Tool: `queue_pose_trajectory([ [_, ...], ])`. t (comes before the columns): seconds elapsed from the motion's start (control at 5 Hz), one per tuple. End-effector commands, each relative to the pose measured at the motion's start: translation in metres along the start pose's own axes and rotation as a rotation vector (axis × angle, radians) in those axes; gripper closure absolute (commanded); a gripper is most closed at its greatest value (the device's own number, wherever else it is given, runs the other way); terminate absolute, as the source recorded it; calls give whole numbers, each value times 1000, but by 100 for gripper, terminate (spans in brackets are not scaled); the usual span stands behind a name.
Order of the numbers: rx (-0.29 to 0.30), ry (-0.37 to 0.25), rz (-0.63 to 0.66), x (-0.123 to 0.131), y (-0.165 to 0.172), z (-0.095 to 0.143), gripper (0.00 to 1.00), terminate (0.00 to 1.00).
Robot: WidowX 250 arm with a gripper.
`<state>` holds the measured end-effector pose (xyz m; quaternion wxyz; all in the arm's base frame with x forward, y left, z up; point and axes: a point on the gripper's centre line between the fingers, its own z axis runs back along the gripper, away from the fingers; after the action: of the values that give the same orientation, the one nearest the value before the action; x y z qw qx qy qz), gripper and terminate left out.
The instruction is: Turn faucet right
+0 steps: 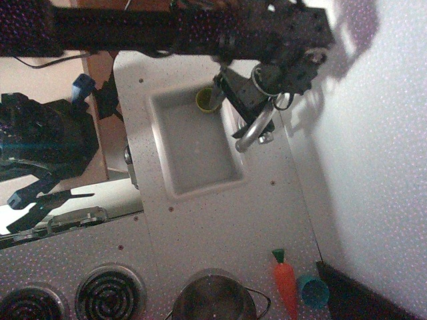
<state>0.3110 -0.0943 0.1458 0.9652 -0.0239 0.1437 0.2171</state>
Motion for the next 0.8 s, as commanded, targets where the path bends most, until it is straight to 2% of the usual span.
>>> queue_pose_trajectory([
  [0.0,-186,-77,-77,-63,-28,44,0,0],
  [0.2,-291,31,-48,-78,-43,56,0,0],
  [0.4,-337,103,8,-78,-63,58,0,0],
  [0.6,-300,148,18,-72,-66,47,0,0],
])
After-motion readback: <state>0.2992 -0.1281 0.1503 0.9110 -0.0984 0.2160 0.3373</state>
